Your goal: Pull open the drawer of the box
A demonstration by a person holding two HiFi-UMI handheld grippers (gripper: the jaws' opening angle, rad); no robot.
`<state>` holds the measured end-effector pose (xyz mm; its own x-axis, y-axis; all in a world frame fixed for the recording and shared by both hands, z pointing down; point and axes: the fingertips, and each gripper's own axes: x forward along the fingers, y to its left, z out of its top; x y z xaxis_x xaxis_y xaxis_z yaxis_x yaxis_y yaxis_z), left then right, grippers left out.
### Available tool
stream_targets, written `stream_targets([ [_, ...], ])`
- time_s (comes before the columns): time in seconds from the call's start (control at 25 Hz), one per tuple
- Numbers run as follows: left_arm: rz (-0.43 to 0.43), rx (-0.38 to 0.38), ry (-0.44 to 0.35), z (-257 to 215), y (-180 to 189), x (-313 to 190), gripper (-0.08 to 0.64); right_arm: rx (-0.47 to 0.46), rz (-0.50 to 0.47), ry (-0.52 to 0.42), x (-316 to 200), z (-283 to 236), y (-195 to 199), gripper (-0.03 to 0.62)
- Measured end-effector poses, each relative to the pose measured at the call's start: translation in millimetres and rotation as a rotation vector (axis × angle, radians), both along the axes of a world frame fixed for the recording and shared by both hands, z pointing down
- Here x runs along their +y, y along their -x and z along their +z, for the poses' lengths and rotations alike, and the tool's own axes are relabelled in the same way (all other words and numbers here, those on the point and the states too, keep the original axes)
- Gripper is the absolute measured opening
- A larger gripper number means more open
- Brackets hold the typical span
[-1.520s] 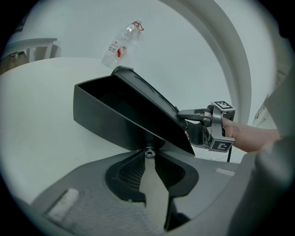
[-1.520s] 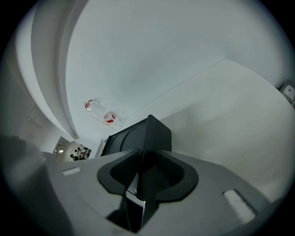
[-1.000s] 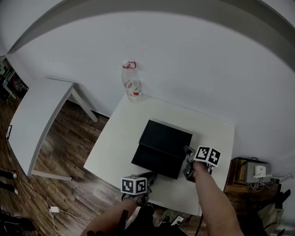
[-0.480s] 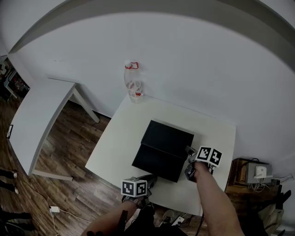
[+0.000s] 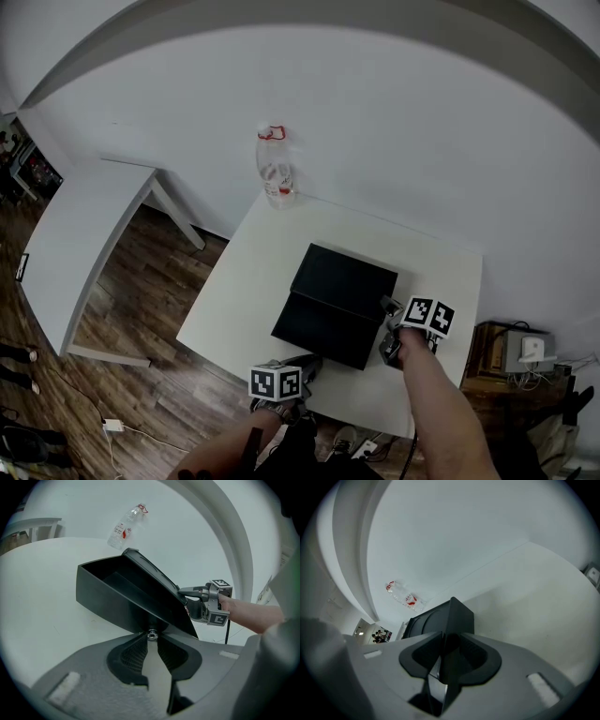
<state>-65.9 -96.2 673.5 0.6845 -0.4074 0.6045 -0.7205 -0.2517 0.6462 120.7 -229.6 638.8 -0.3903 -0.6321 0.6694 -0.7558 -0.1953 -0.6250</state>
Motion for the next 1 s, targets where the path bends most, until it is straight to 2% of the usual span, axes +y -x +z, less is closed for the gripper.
stream_targets([
  [0.44,-0.029,0.042,-0.013,1.8,0.1,-0.7,0.074,-0.009,-0.001,-0.003,-0.2,0.7,-0.6,0.123],
  [0.64,-0.039,0.038,-0.018,-0.1,1.5,-0.6,0.074,-0.015,0.0,-0.006,-0.5,0.9,-0.6,0.124],
  [0.84,-0.077,0.067,-0.021,-0.7,4.1,0.1,0.078,-0.013,-0.005,-0.003,-0.7,1.0,-0.3,0.124],
  [1.0,-0.068,0.072,-0.033,-2.1,4.2,2.6,0.097,-0.016,-0.007,-0.007,-0.6,0.7,-0.7,0.124],
])
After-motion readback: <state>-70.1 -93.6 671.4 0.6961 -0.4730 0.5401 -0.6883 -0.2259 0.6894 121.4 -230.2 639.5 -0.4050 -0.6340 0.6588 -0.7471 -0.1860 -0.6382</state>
